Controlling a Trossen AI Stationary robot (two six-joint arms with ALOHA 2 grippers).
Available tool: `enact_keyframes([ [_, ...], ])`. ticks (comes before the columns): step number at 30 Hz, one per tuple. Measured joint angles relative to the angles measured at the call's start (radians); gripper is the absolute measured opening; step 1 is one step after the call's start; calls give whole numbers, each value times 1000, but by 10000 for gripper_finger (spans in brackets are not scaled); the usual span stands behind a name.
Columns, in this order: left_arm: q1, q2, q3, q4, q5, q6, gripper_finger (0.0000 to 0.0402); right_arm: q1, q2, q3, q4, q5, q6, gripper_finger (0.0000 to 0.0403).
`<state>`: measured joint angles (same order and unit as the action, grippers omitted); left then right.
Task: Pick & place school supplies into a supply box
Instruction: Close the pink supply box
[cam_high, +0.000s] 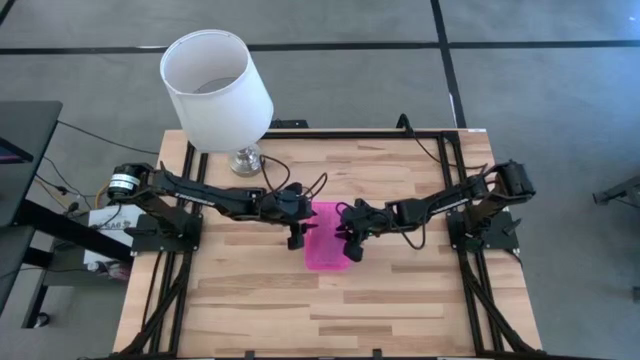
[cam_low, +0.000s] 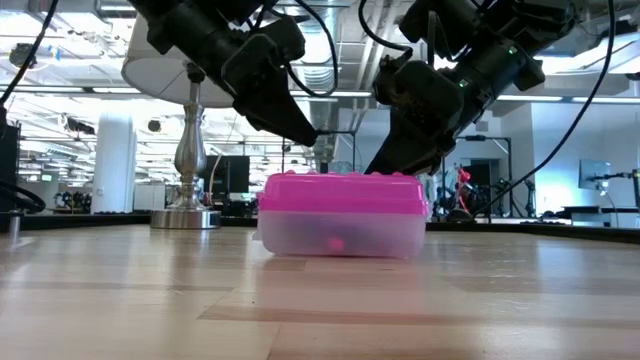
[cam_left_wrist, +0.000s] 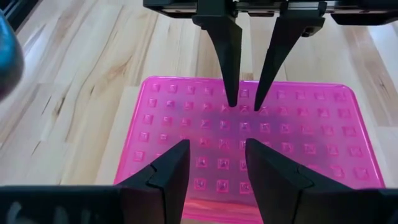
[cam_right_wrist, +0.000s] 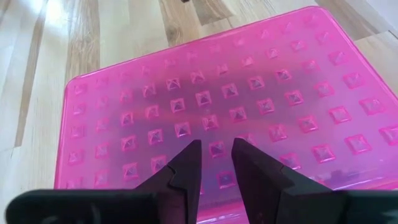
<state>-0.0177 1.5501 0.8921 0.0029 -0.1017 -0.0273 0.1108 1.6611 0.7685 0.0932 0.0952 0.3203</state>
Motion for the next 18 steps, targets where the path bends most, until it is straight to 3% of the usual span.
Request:
enact_keyframes([
  [18, 0, -2, 2, 4, -11, 8, 151, 0, -11, -3, 5, -19, -19, 91],
])
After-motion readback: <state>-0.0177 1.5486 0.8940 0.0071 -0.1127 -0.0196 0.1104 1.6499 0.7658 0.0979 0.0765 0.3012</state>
